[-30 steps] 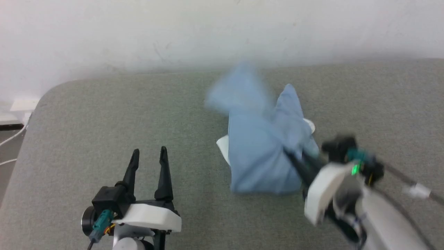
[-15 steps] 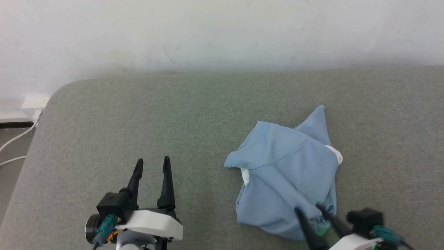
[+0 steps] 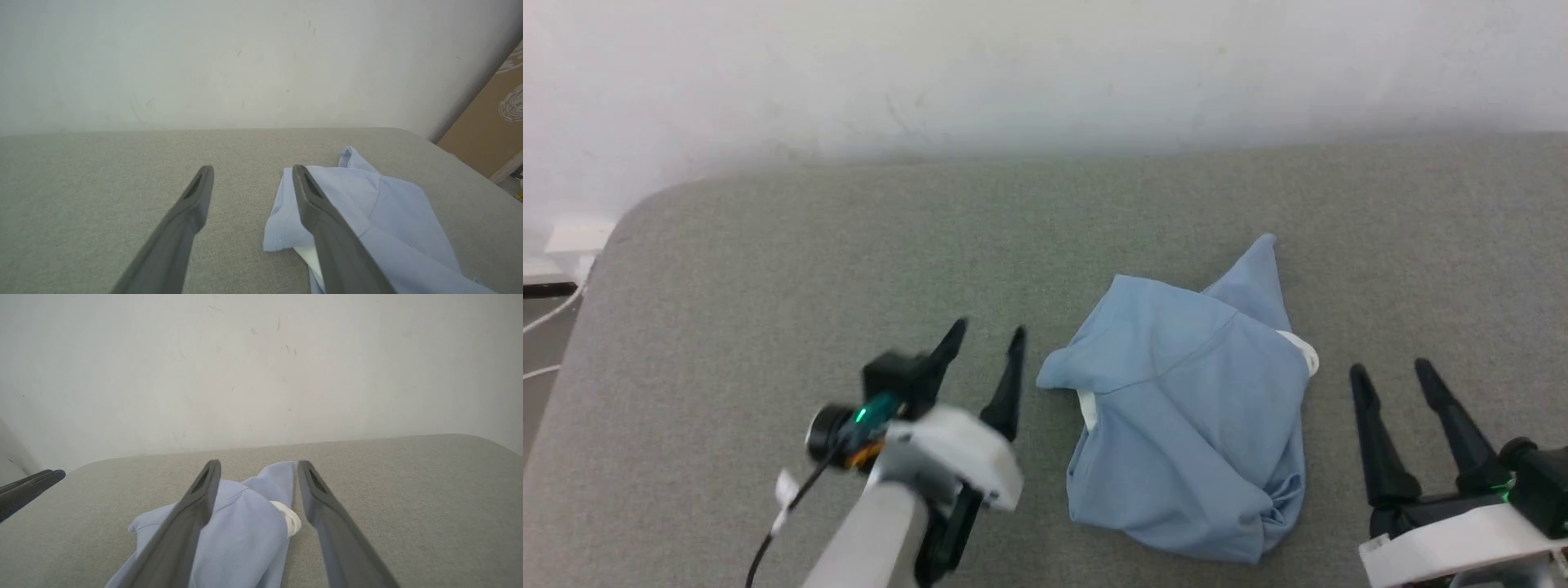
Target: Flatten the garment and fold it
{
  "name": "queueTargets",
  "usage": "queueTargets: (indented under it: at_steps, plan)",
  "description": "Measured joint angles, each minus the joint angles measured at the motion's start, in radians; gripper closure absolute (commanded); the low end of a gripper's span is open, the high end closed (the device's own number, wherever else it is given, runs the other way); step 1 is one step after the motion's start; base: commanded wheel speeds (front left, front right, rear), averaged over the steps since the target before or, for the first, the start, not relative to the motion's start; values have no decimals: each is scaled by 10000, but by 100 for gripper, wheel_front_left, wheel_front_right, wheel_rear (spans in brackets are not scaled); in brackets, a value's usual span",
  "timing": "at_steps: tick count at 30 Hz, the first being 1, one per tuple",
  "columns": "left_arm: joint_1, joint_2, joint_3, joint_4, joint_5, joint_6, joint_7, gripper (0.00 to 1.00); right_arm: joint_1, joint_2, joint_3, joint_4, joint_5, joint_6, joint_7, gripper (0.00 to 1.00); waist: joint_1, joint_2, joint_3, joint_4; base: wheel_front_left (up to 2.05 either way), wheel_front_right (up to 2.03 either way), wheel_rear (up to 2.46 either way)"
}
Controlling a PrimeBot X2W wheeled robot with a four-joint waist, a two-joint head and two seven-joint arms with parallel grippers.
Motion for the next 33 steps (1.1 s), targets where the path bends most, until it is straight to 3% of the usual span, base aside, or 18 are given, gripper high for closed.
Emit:
queueTargets:
  at_steps: [6,14,21,25,26,28,31,33]
  plan:
    - [-2519,-150,-792,1868,38,-826,1081,0,-256,33,-178,-686,-92,0,213,0,1,1,490,-254,0,0,0]
    - [-5077,-224,-1615,5346,132,-1415,2343,0,-711,82,94,-644,75,0,151,0,2,1,1216,-1027,0,0,0]
    - [-6412,-282,-2443,7758,69,-1616,3891,0,-930,94,232,-203,178,0,134,0,1,0,1766,-1683,0,0,0]
    - [-7099,-307,-2740,8324,-460,-1632,5162,0,-1041,100,284,-59,240,0,130,0,-2,1,1962,-2000,0,0,0]
    - [-7137,-276,-2940,8228,-669,-1626,5382,7,-1041,100,278,-33,244,0,128,0,-1,1,1993,-2064,0,0,0]
    - [-7159,-157,-3327,7967,-1091,-1616,5710,100,-1045,105,259,40,267,0,128,0,-1,0,2022,-2159,0,0,0]
    - [-7137,-205,-3553,7871,-1361,-1626,5404,100,-1041,107,159,142,322,0,128,0,0,0,1974,-2154,0,0,0]
    - [-7028,-265,-3616,7854,-1325,-1601,4598,100,-1021,107,52,182,334,0,138,0,0,0,1906,-2092,0,0,0]
